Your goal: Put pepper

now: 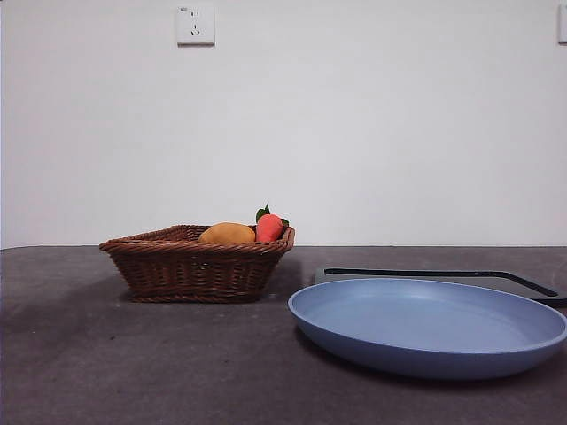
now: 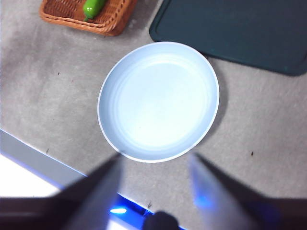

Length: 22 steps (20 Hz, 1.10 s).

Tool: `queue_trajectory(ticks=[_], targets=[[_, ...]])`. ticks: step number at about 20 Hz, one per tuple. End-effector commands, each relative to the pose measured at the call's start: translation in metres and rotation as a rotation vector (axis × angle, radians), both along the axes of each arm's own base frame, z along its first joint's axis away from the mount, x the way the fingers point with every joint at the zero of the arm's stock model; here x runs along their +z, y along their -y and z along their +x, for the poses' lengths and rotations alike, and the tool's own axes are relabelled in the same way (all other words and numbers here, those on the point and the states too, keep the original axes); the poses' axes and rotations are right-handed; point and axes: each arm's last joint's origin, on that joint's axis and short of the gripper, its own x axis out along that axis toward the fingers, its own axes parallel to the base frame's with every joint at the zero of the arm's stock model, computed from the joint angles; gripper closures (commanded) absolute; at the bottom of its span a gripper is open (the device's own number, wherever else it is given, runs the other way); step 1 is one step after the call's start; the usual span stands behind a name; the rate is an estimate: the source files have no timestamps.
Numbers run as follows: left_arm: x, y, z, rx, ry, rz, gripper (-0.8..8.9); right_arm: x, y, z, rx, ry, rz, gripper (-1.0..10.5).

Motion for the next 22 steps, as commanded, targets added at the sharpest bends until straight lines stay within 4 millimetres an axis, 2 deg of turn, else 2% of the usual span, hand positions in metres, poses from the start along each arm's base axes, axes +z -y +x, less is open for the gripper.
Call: queue_trajectory(ticks=[1, 5, 9, 16, 22], targets=[[0.005, 0.000, 0.000, -0.005, 0.020, -0.001, 4.50, 0.001, -0.001, 0.007, -0.010, -0.020, 0.010, 6.2], [0.005, 0.000, 0.001, -0.006, 0.022, -0.001, 4.51, -0.006, -0.003, 0.027, -0.011, -0.065, 0.006, 6.2], [0.005, 0.000, 0.000, -0.006, 0.022, -0.001, 4.51, -0.023, -0.006, 0.063, -0.024, -0.129, 0.010, 6.2], [0.005, 0.000, 0.001, -0.006, 0.022, -0.001, 4.51, -0.077, -0.012, 0.126, -0.023, -0.275, -0.008, 6.2], [0.005, 0.000, 0.001, -0.005, 0.022, 0.000, 4.51, -0.121, -0.015, 0.156, -0.004, -0.357, -0.033, 6.2]])
